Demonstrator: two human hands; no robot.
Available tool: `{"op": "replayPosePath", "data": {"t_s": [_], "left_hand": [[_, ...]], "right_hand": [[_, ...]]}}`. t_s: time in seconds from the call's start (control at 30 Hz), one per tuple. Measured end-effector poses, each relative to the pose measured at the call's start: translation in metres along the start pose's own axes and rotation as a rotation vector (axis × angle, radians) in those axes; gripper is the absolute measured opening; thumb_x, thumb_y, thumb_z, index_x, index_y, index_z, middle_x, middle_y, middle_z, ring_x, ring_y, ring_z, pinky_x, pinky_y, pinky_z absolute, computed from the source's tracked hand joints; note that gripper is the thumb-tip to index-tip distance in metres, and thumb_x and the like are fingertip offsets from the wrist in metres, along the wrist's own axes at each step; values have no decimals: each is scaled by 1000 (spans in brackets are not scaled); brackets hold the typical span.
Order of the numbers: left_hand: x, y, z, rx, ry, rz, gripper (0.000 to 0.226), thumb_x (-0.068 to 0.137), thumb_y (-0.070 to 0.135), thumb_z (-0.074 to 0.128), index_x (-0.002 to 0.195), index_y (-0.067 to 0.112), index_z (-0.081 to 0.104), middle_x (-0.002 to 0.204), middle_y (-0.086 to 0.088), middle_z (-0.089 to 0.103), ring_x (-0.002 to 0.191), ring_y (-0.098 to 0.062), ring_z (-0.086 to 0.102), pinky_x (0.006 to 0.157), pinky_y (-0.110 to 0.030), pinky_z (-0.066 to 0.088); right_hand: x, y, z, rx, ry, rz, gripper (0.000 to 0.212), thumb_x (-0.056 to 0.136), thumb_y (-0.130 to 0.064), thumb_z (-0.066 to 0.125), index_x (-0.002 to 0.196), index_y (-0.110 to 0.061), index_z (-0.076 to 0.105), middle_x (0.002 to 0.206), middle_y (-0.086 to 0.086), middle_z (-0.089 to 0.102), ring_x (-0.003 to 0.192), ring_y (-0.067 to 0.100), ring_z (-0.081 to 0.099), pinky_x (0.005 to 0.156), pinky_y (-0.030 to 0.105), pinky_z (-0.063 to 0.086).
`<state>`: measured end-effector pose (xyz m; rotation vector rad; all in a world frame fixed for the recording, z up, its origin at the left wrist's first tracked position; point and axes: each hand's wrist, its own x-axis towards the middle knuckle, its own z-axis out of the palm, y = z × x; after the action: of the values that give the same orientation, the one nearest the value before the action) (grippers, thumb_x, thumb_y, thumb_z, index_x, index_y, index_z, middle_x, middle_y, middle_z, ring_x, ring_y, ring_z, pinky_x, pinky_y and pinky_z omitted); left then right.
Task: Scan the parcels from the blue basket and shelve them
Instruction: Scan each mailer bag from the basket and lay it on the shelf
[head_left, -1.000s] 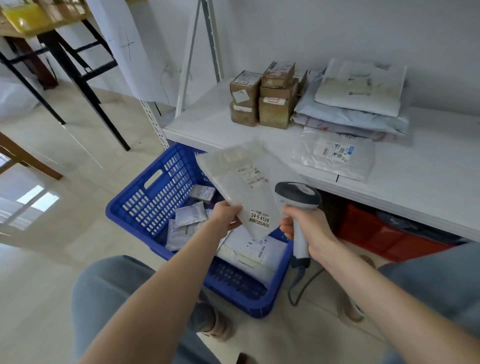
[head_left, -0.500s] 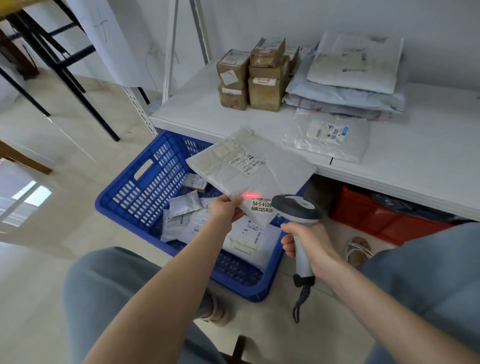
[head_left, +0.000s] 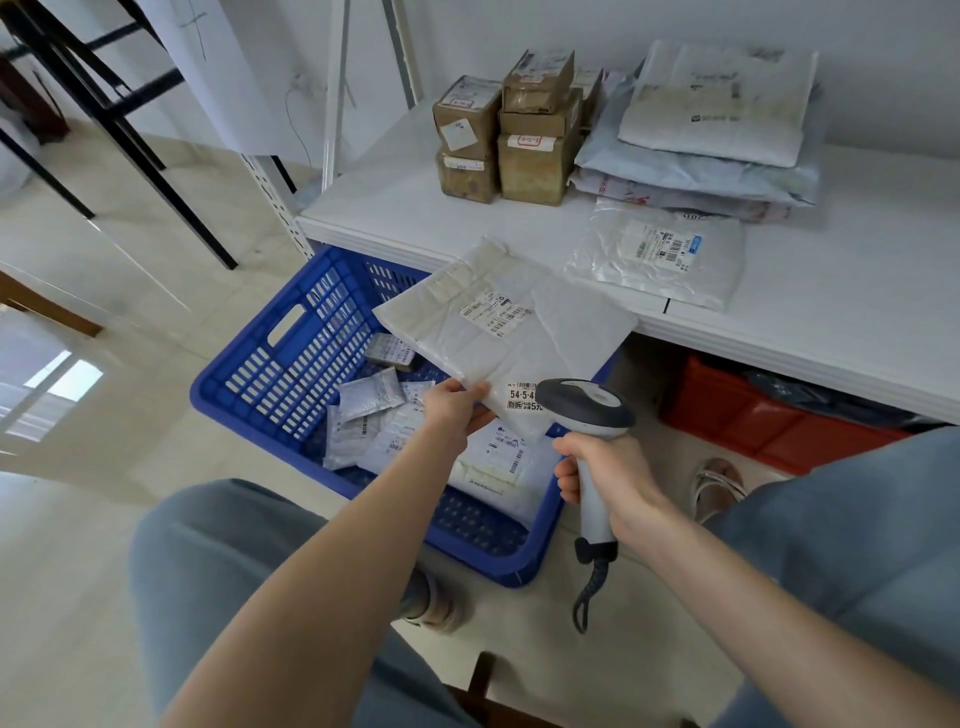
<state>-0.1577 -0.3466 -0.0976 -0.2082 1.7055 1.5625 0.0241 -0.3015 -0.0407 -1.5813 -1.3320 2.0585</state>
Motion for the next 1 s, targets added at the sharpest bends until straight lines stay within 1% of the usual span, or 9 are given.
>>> {"op": "replayPosePath", "data": {"t_s": [0.23, 0.33, 0.4, 0.57, 0.63, 0.73, 0.83, 0.93, 1.0], "left_hand": [[6, 19, -1, -24, 33, -72, 26, 90, 31, 65, 103, 11, 58, 100, -15, 66, 80, -28, 69, 56, -34, 57], [13, 35, -2, -76, 50, -51, 21, 93, 18, 62, 109, 6, 55, 103, -13, 65, 87, -27, 67, 69, -38, 57], [16, 44, -2, -103, 41, -34, 12, 92, 9, 61, 102, 4, 55, 104, -13, 64, 83, -24, 65, 73, -37, 55], [17, 54, -8, -129, -90, -15, 18, 91, -1, 56, 106, 10, 54, 106, -11, 65, 78, -22, 67, 54, -31, 58], [18, 56, -16, -136, -130, 6, 23, 90, -7, 54, 102, 13, 56, 103, -11, 66, 82, -24, 67, 56, -30, 59], [16, 62, -22, -182, -135, 61, 30, 87, -15, 50, 101, 11, 56, 101, -11, 65, 83, -25, 65, 58, -30, 60], [10, 71, -9, -203, -114, 85, 24, 90, -7, 52, 106, 12, 51, 97, -10, 65, 80, -24, 65, 62, -34, 60], [2, 84, 23, -155, -86, 80, 6, 94, 9, 56, 97, 11, 51, 90, -10, 65, 74, -21, 65, 51, -26, 57], [-2, 88, 54, -116, -87, 96, 6, 95, 8, 56, 91, 8, 51, 88, -11, 65, 73, -20, 64, 49, -23, 56]], "right_hand": [[10, -8, 0, 38, -11, -26, 6, 82, -8, 70, 78, -6, 66, 65, 9, 65, 53, 17, 60, 55, 28, 52], [22, -20, 4, 112, -21, -48, 6, 83, -7, 71, 83, -11, 66, 68, 5, 69, 62, 19, 66, 61, 29, 54], [30, -30, 8, 141, -59, -32, 7, 83, -8, 71, 85, -11, 66, 68, 6, 70, 63, 19, 68, 59, 28, 54], [46, -50, 25, 208, -115, -2, 6, 84, -10, 71, 86, -9, 66, 73, 7, 70, 60, 15, 64, 57, 24, 54], [47, -57, 31, 155, -119, -60, 5, 84, -9, 71, 86, -10, 66, 76, 4, 68, 61, 11, 61, 53, 19, 50], [45, -69, 33, 43, -154, -191, 11, 85, -5, 69, 77, -11, 64, 62, -2, 63, 52, 7, 54, 47, 17, 43], [44, -84, 22, -34, -145, -277, 9, 83, -6, 70, 80, -12, 65, 66, -1, 63, 52, 5, 55, 50, 17, 45], [48, -105, -8, -10, -84, -322, 7, 81, -8, 72, 81, -11, 66, 67, 0, 65, 56, 8, 57, 54, 21, 47], [54, -120, -37, 22, -14, -348, 8, 81, -8, 73, 77, -10, 66, 69, 5, 66, 59, 12, 60, 57, 25, 47]]}}
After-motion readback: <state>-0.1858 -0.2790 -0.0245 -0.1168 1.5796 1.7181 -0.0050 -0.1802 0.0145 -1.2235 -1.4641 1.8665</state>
